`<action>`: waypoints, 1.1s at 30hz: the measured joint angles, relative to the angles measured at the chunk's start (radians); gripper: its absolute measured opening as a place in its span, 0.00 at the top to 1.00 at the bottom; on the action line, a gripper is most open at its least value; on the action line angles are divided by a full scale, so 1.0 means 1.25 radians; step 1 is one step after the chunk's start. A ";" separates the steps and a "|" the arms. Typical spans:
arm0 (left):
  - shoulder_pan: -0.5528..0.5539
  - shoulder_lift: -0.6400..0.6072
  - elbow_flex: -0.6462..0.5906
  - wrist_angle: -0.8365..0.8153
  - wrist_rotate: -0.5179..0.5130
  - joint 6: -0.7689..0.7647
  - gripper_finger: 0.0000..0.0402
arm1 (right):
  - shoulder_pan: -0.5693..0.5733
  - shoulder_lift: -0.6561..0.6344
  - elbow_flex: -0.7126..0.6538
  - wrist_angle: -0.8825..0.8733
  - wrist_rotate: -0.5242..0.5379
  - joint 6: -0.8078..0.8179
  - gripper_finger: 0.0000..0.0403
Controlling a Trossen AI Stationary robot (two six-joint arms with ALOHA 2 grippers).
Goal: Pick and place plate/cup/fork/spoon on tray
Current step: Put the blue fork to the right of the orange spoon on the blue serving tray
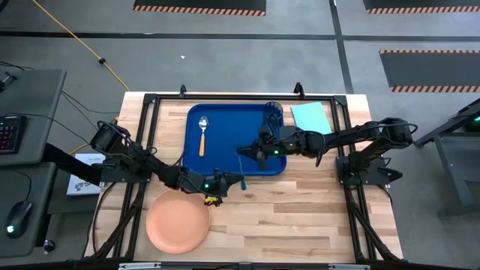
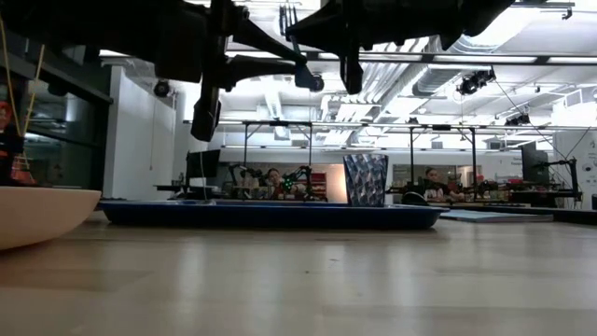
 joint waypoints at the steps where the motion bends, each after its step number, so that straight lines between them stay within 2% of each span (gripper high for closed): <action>1: 0.000 0.000 0.000 0.000 0.000 -0.006 0.98 | 0.000 0.000 0.000 -0.002 0.003 0.000 0.98; 9: -0.004 0.000 0.001 -0.001 -0.027 -0.018 0.99 | -0.002 0.000 0.000 0.001 0.009 -0.013 0.88; 19: -0.020 0.001 0.000 -0.006 -0.090 -0.040 1.00 | -0.024 -0.017 0.000 -0.051 -0.039 -0.046 0.64; 23: -0.022 -0.006 -0.007 -0.034 -0.149 -0.106 1.00 | -0.037 -0.058 0.001 -0.146 -0.049 -0.079 0.58; 29: -0.024 -0.035 -0.008 -0.166 -0.145 -0.266 1.00 | -0.045 -0.132 0.002 -0.245 0.000 -0.130 0.57; 33: -0.022 -0.079 -0.007 -0.239 -0.104 -0.382 1.00 | -0.033 -0.159 0.002 -0.285 0.035 -0.146 0.57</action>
